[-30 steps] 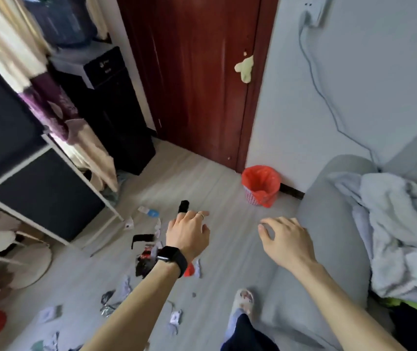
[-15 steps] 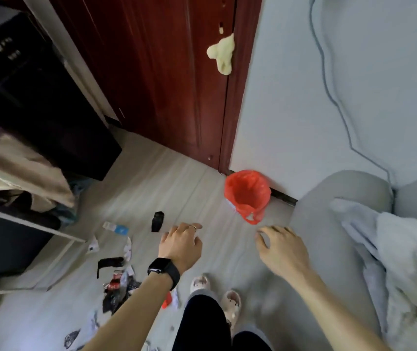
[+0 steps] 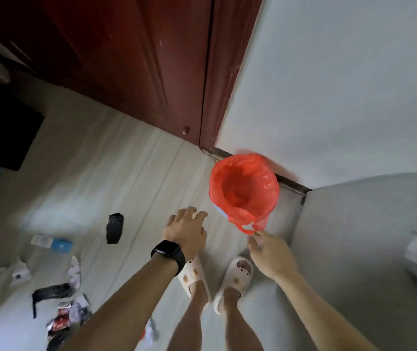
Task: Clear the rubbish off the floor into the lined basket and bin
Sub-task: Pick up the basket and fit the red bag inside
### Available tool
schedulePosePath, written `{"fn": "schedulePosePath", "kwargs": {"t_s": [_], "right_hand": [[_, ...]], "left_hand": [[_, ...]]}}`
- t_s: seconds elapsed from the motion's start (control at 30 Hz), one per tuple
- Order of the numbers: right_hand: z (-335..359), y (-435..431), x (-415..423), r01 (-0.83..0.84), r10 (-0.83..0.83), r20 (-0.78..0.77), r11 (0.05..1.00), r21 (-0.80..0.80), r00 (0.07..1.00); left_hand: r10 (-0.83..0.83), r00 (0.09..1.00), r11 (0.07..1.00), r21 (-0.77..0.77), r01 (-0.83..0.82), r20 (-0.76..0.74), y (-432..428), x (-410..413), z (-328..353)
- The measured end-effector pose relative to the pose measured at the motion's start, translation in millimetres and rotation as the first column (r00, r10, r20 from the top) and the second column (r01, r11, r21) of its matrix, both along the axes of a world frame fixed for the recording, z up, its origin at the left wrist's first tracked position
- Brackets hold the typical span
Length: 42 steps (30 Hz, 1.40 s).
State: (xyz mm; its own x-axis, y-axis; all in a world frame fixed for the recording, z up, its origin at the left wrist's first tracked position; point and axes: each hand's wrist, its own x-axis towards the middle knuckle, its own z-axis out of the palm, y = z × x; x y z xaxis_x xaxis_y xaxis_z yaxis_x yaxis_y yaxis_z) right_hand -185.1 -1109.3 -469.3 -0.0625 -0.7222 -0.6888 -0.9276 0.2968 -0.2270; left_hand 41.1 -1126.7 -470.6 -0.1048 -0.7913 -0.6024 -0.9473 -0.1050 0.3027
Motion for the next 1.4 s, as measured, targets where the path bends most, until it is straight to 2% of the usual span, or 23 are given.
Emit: {"fn": "schedulePosePath", "kwargs": {"t_s": [0.07,0.13,0.23,0.33,0.4,0.43,0.47,0.57,0.63,0.67,0.73,0.8,0.83,0.87,0.97,1.07,1.23,1.3,1.4], "right_hand": [[-45.3,-19.5,-1.2,0.211,-0.215,0.038,0.973,0.093,0.976],[-110.8,-35.8,-10.2,0.468,-0.48,0.034,0.867,0.172,0.877],[-187.8,-56.1,-22.1,0.78,-0.799,0.032,0.594,0.198,0.6],[-242.7,-69.1,-34.6,0.906,-0.923,0.055,0.384,0.178,0.381],[-264.1,-71.7,-36.7,0.943,-0.963,0.152,0.253,0.216,0.224],[-272.8,-68.1,-37.5,0.948,-0.967,0.192,0.214,0.236,0.17],[-276.3,-66.1,-37.5,0.947,-0.963,0.215,0.212,0.241,0.161],[-267.1,-55.3,-32.9,0.935,-0.945,0.228,0.283,0.214,0.234],[-245.4,-50.3,-22.6,0.922,-0.928,0.221,0.342,0.185,0.3],[-225.9,-49.1,-13.9,0.905,-0.912,0.214,0.388,0.174,0.35],[-188.0,-43.0,4.8,0.876,-0.884,0.218,0.451,0.172,0.413],[-145.9,-37.0,25.5,0.863,-0.868,0.289,0.466,0.195,0.403],[-124.0,-35.4,35.4,0.854,-0.855,0.316,0.483,0.195,0.412],[-85.6,-37.8,49.2,0.827,-0.829,0.32,0.529,0.188,0.458],[-1.2,-37.6,71.3,0.706,-0.715,0.334,0.687,0.173,0.614],[87.7,-37.2,94.1,0.598,-0.596,0.409,0.789,0.139,0.692],[200.4,-45.4,128.7,0.43,-0.391,0.541,0.901,0.06,0.745],[242.9,-38.1,143.9,0.325,-0.272,0.581,0.946,0.012,0.767],[279.3,-24.3,157.8,0.208,-0.129,0.64,0.977,-0.049,0.757]], "left_hand": [[-0.055,0.998,0.998,-0.019,0.055,0.017,-19.2,-1.3,-39.2],[-0.109,0.993,0.994,-0.015,0.11,0.046,-35.7,-9.7,-97.2],[-0.166,0.983,0.985,-0.03,0.169,0.079,-52.9,-20.1,-165.2],[-0.294,0.949,0.949,-0.08,0.304,0.112,-60.7,-31.8,-216.6],[-0.338,0.934,0.937,-0.054,0.346,0.113,-59.5,-36.5,-239.7],[-0.328,0.94,0.943,-0.029,0.332,0.093,-54.9,-38.6,-248.8],[-0.309,0.948,0.95,-0.017,0.311,0.08,-51.0,-39.1,-253.4],[-0.148,0.989,0.989,-0.022,0.148,-0.004,-38.1,-37.8,-245.5],[0.125,0.99,0.992,0.015,-0.125,-0.065,-30.8,-35.3,-225.3],[0.304,0.95,0.952,0.069,-0.299,-0.079,-28.8,-31.4,-207.4],[0.646,0.757,0.757,0.206,-0.621,-0.093,-23.6,-25.3,-175.6],[0.814,0.578,0.565,0.305,-0.767,-0.056,-18.6,-17.5,-135.8],[0.845,0.533,0.516,0.322,-0.794,-0.04,-15.6,-12.4,-114.3],[0.865,0.501,0.48,0.32,-0.817,-0.018,-13.6,-1.4,-74.4],[0.87,0.492,0.464,0.304,-0.832,0.017,-0.9,19.8,12.5],[0.915,0.398,0.398,0.291,-0.87,-0.06,19.3,52.3,102.5],[0.941,0.133,0.219,0.264,-0.939,-0.31,51.3,91.0,222.1],[0.915,-0.017,0.095,0.256,-0.962,-0.403,80.7,98.8,270.2],[0.846,-0.15,-0.026,0.242,-0.97,-0.512,126.3,95.5,314.0]]}}
